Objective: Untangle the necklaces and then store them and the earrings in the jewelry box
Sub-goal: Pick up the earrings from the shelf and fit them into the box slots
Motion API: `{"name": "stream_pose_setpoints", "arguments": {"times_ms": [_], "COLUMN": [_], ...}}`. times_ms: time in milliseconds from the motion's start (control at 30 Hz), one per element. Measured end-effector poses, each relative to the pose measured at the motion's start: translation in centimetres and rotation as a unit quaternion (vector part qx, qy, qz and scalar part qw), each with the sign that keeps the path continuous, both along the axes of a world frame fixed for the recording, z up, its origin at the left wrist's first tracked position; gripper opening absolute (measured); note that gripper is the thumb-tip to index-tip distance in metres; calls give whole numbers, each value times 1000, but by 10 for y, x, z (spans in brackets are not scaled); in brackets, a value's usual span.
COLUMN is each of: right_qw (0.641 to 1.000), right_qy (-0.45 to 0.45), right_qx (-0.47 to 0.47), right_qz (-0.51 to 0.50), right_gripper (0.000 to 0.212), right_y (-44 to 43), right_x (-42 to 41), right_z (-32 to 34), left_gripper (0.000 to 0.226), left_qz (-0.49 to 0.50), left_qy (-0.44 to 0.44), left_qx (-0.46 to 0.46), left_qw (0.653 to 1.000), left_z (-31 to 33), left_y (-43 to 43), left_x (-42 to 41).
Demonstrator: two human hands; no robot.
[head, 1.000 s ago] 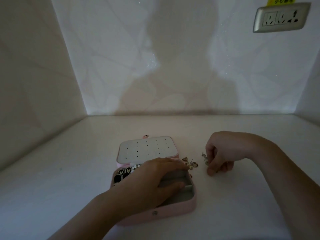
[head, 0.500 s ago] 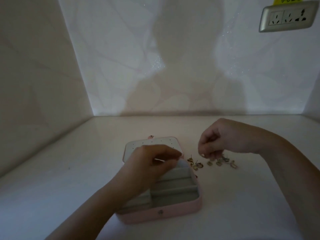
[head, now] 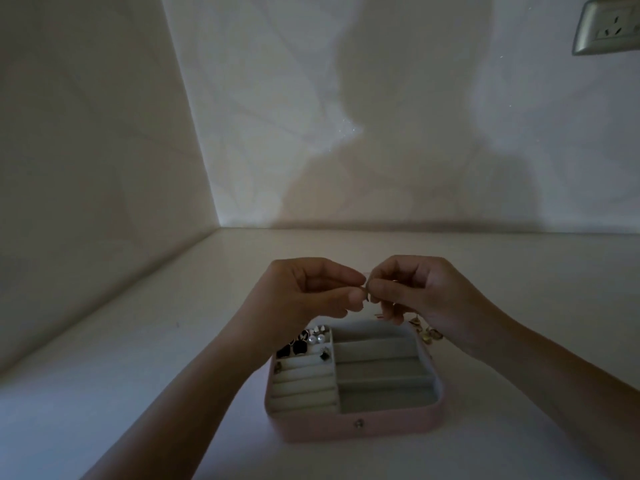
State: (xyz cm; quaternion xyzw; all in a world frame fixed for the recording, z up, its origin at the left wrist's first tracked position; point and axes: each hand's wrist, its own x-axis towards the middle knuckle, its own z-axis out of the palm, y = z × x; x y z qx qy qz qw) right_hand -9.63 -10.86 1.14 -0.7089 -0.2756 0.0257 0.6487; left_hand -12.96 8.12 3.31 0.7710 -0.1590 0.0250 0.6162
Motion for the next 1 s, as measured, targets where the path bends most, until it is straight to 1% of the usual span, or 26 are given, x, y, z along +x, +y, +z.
{"name": "stream_pose_setpoints", "arguments": {"times_ms": [133,267,433,500,600,667,767,867,1000], "right_qw": [999,999,999,999,998,998,999,999,999], "right_qy": [17,21,12,18,35,42,45,47,47], "right_qx": [24,38,19,9,7,0,-9,-2,-20], "right_qz": [18,32,30,33,45,46,30,24,14], "right_gripper": [6,7,6,9,8,14,20,18,22], "right_y": [5,7,7,7,8,8,6,4,2], "right_x": [-4,-5,-3,0,-1,-1,1,3,6], "right_z": [-1,-3,-6,-9,-10,-8,-7,-7,-8], "left_gripper": [24,24,18,15,14,15,22,19,16], "left_qz": [16,-16,-23,-34,-48,-42,-22,-14,-26], "left_qy": [13,40,52,54,47,48,75,98,120], "left_qx": [10,3,5,23,55,57,51,68,110], "left_qw": [1000,999,998,998,996,996,996,993,986], "left_z": [0,1,1,1,3,7,12,15,19], "left_y": [1,2,3,5,8,13,22,32,45], "left_x": [2,-1,-2,-2,-3,-2,-2,0,0]}}
